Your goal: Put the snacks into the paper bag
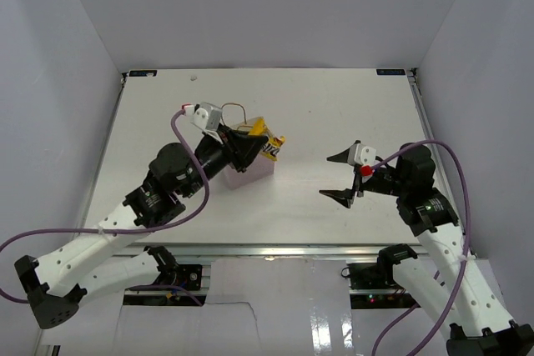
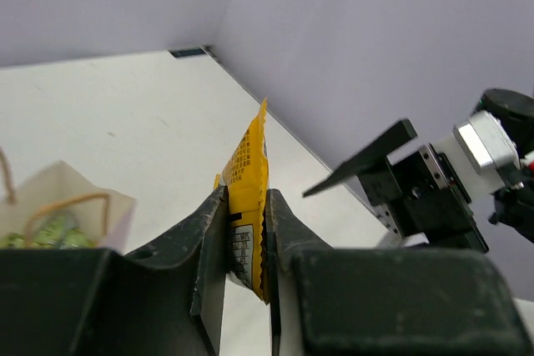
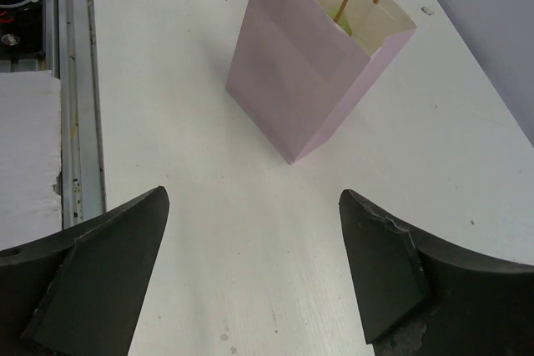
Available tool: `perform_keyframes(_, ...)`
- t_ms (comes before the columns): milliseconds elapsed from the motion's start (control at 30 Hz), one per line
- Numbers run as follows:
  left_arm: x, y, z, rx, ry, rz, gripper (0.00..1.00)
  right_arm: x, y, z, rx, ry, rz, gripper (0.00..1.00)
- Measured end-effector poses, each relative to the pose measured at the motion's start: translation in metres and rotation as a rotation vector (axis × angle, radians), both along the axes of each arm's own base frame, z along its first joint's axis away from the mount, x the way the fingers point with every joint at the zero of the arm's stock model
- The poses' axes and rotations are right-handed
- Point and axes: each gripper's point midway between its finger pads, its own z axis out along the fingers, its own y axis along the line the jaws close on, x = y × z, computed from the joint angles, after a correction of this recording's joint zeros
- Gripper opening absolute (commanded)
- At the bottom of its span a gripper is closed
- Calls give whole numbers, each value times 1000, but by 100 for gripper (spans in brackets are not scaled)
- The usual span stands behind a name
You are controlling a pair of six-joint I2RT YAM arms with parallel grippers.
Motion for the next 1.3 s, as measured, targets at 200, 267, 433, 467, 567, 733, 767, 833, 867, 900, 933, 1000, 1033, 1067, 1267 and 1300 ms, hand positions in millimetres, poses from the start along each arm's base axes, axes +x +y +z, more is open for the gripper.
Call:
perform_keyframes(200,16,40,48,150,-180,183,4,7,-13,-15,-3,4,-39,89)
perform_keyframes(267,24,47,57,213,-235,236,4,10,-16,-20,-7,16,-53,89)
perform_keyframes(433,60,60,47,427,-330,343,4,11,-20,-22,-3,19,-64,89)
perform_keyframes(467,66,61,43,451,-331,350,4,11,-20,-22,-2,17,-64,89)
perform_keyframes(567,102,75,17,561,-307,369,4,12,-23,-20,1,10,-72,89)
perform_keyframes(733,138,90,-26,668,-230,322,4,12,-26,-19,7,5,-82,89)
perform_keyframes(767,138,88,-30,671,-224,297,4,12,-26,-20,7,6,-82,89)
perform_keyframes(833,134,81,-35,669,-222,237,5,12,-27,-22,7,8,-83,89)
perform_keyframes(867,130,77,-35,662,-229,211,5,12,-27,-22,7,10,-82,89)
perform_keyframes(900,127,74,-34,654,-236,189,5,12,-27,-22,6,9,-82,89)
perform_keyframes(933,124,73,-34,648,-243,176,5,12,-27,-22,6,8,-81,90)
perform_keyframes(1000,118,71,-34,637,-254,150,6,12,-27,-22,7,8,-80,90)
perform_keyframes(1033,114,70,-34,632,-258,141,6,11,-27,-22,7,8,-78,89)
perform_keyframes(1067,111,70,-35,627,-260,130,6,11,-27,-22,7,7,-79,90)
perform_keyframes(1267,99,65,-31,599,-281,81,7,12,-28,-22,6,5,-83,90)
perform_keyframes(1300,99,64,-31,597,-282,74,7,12,-28,-22,7,5,-83,90)
